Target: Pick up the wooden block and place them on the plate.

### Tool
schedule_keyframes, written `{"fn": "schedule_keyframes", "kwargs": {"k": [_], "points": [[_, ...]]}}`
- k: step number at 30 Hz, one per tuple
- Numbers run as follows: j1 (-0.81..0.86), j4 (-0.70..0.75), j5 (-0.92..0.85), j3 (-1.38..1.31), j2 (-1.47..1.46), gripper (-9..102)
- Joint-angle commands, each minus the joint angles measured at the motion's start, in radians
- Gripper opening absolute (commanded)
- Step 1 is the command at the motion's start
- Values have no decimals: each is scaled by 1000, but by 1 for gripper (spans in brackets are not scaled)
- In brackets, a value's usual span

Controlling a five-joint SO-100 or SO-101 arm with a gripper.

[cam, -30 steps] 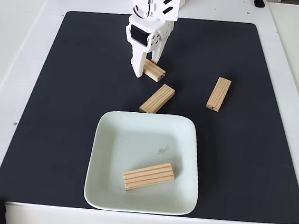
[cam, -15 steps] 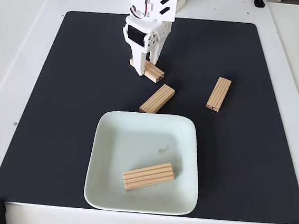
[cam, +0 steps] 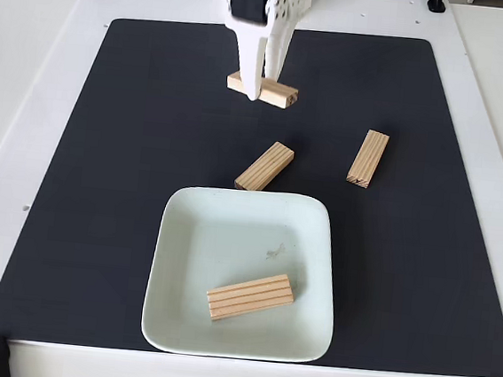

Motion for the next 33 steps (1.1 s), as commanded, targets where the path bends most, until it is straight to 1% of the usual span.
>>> {"fn": "schedule_keyframes", "kwargs": {"k": [1,5,9,15,33], "points": [[-11,6,-80,8,195,0],[3,6,-233,12,232,0],[29,0,-405,-49,207,0],[63,-8,-583,-287,6,0],[64,-9,-641,-1262,-893,0]]}}
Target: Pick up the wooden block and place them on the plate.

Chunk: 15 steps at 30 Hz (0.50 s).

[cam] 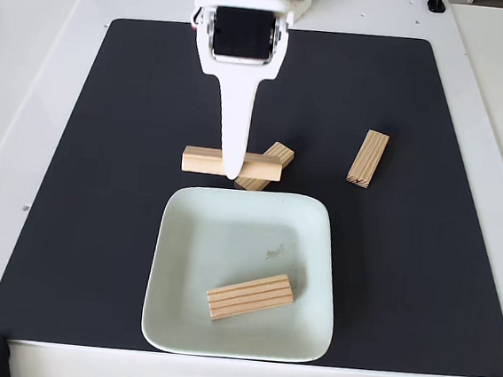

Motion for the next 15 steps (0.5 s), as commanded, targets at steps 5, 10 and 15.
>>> {"fn": "schedule_keyframes", "kwargs": {"k": [5,10,15], "points": [[-12,-78,40,-443,-287,0],[-37,-101,46,-586,-420,0],[-38,-104,44,-611,-491,0]]}}
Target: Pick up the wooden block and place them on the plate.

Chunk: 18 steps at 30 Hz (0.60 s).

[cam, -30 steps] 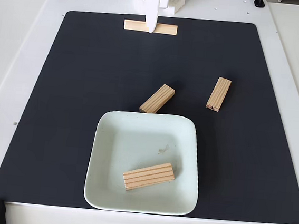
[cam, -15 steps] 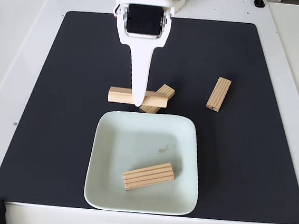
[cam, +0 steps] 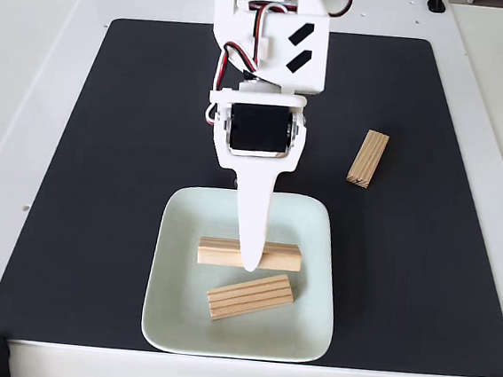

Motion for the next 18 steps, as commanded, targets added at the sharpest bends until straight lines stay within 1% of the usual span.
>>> {"fn": "schedule_keyframes", "kwargs": {"k": [1,5,11,18], "points": [[5,-17,6,-58,-8,0],[3,-18,-28,-63,-48,0],[9,-114,-28,-63,-72,0],[-2,-115,-26,-63,-72,0]]}}
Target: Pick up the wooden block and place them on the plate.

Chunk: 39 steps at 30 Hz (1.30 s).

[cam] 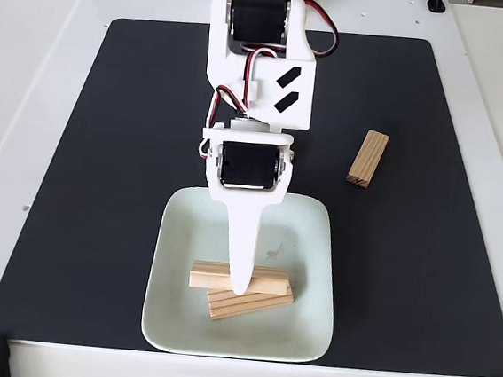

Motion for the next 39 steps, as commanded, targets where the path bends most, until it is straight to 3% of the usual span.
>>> {"fn": "schedule_keyframes", "kwargs": {"k": [1,18,29,39], "points": [[-9,-17,-6,-57,18,0],[-12,-17,-6,-54,17,0],[-11,-17,-6,-46,17,9],[-15,-3,-25,-37,17,33]]}}
